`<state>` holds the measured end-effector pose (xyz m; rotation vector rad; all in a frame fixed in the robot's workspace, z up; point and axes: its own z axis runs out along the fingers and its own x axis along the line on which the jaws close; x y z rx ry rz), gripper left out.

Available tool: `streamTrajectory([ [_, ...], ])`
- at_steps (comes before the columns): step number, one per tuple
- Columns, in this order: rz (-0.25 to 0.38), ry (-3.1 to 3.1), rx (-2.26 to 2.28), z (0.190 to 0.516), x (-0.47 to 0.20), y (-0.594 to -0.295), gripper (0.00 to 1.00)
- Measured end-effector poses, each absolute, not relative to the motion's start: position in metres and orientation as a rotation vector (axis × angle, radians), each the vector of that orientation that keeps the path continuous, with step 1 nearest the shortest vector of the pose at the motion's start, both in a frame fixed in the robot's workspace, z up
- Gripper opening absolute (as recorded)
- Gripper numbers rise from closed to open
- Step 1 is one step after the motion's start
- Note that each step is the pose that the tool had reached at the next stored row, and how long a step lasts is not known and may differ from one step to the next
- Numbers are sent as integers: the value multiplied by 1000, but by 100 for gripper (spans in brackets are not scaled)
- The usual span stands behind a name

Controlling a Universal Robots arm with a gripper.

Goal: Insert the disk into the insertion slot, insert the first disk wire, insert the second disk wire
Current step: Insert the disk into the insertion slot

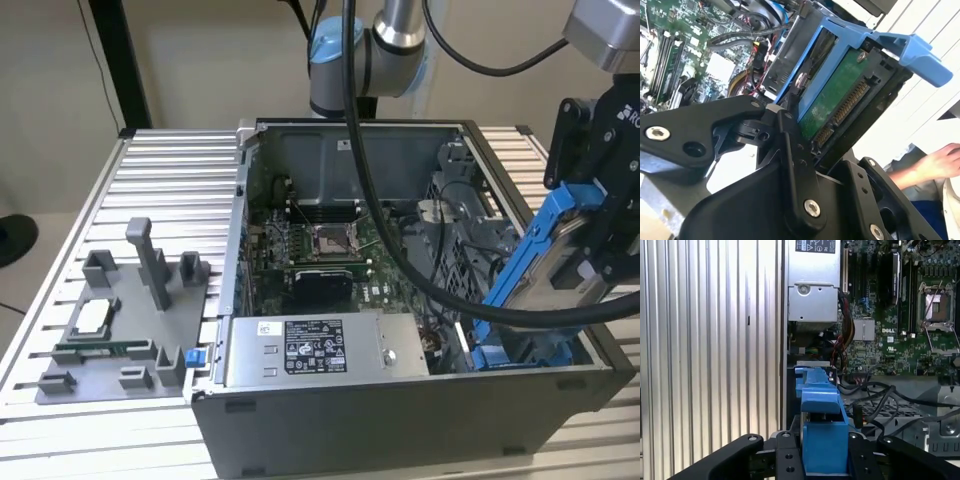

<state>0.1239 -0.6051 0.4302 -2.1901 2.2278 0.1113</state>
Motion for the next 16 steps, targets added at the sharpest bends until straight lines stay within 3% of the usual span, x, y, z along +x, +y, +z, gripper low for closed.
streamTrajectory([
  [16, 139, 2214, -2178, 416, 125, -591, 0],
])
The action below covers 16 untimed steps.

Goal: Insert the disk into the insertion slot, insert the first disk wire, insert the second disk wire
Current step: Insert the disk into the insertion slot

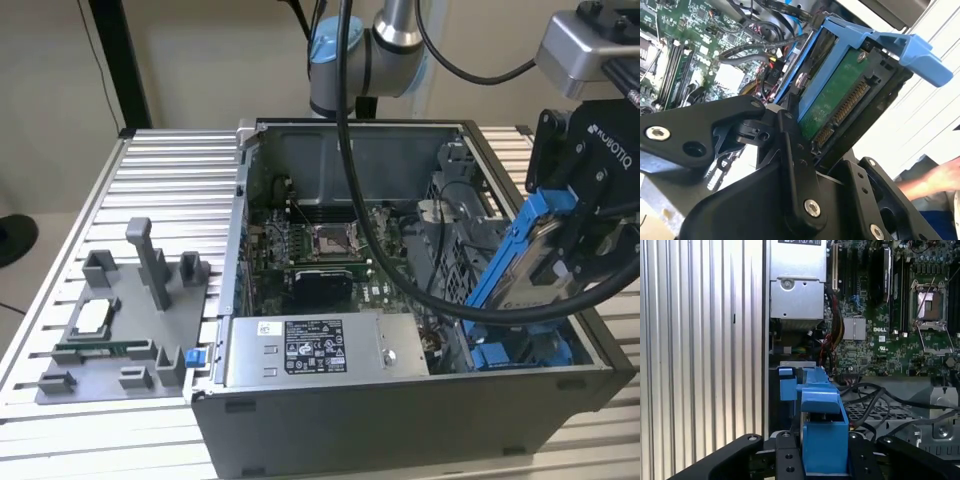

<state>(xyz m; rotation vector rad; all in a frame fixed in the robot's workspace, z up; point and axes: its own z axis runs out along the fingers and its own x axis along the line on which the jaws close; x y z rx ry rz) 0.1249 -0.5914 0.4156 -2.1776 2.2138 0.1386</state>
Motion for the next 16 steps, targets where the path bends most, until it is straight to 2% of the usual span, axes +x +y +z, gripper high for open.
streamTrajectory([
  [16, 114, 2217, -2181, 408, 125, -590, 0],
])
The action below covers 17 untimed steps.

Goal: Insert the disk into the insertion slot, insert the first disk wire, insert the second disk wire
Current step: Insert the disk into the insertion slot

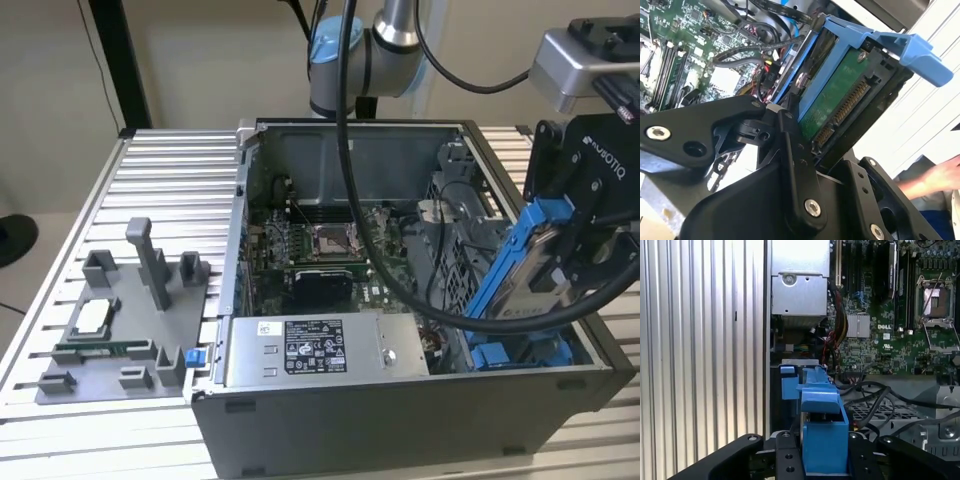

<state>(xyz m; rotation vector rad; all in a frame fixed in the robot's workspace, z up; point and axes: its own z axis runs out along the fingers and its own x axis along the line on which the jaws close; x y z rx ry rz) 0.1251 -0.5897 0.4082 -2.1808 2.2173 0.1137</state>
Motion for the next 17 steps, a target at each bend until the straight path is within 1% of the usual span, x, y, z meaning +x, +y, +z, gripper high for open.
streamTrajectory([
  [17, 114, 2218, -2181, 380, 125, -588, 0],
])
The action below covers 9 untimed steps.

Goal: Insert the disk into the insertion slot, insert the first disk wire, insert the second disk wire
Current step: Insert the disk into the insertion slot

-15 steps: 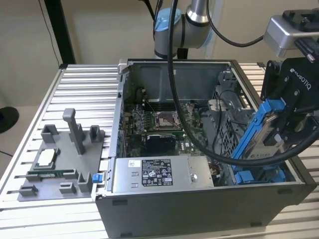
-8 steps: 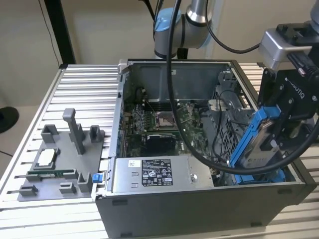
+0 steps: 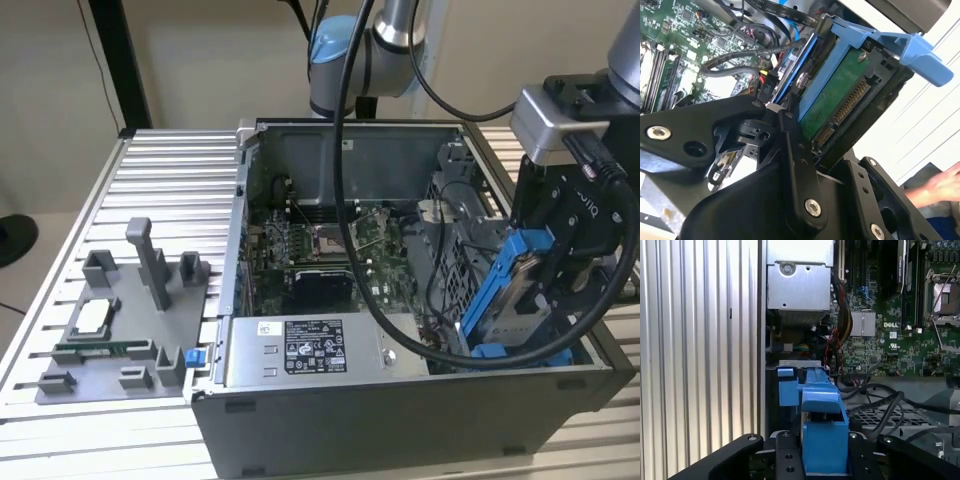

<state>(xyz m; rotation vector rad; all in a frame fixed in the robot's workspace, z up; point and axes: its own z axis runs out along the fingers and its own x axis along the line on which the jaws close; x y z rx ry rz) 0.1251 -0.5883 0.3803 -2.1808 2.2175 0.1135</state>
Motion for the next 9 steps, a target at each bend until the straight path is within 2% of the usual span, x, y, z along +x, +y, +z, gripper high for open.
streamTrajectory([
  [9, 113, 2218, -2181, 380, 125, -588, 0],
])
